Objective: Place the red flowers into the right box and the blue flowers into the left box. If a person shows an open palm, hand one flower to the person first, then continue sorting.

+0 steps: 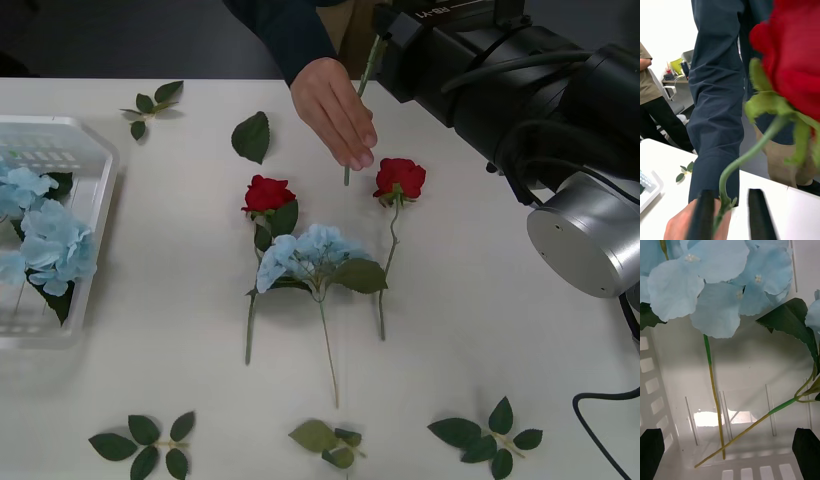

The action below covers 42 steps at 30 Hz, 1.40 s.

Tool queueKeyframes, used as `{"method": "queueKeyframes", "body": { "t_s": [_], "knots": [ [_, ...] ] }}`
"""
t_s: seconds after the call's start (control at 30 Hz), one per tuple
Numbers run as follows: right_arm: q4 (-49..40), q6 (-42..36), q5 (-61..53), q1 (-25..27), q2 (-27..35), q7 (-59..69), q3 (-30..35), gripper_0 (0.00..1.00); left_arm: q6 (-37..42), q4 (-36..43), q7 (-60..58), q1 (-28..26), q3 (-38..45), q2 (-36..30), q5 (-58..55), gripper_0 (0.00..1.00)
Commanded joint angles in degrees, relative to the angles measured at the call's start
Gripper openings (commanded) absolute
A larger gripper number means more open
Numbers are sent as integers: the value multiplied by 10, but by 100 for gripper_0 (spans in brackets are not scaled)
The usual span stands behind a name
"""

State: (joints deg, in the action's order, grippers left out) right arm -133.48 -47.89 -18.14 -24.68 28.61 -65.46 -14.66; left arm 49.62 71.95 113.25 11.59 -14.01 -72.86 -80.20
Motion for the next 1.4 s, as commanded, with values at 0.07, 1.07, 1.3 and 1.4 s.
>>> {"method": "queueKeyframes", "body": {
  "t_s": [0.07,1.07,1.3,1.4],
  "knots": [
    [-5,10,7,-5,-7,-33,-7,91,5,-6,25,-11,20,1,-1,100],
    [-5,-200,-99,81,137,-19,1,100,225,83,11,-12,149,-56,-29,100],
    [183,-124,-169,82,144,-28,-38,100,306,224,-137,17,196,-48,18,100],
    [271,-67,-190,58,130,-23,-74,100,344,279,-226,73,167,-19,67,100]
  ]
}}
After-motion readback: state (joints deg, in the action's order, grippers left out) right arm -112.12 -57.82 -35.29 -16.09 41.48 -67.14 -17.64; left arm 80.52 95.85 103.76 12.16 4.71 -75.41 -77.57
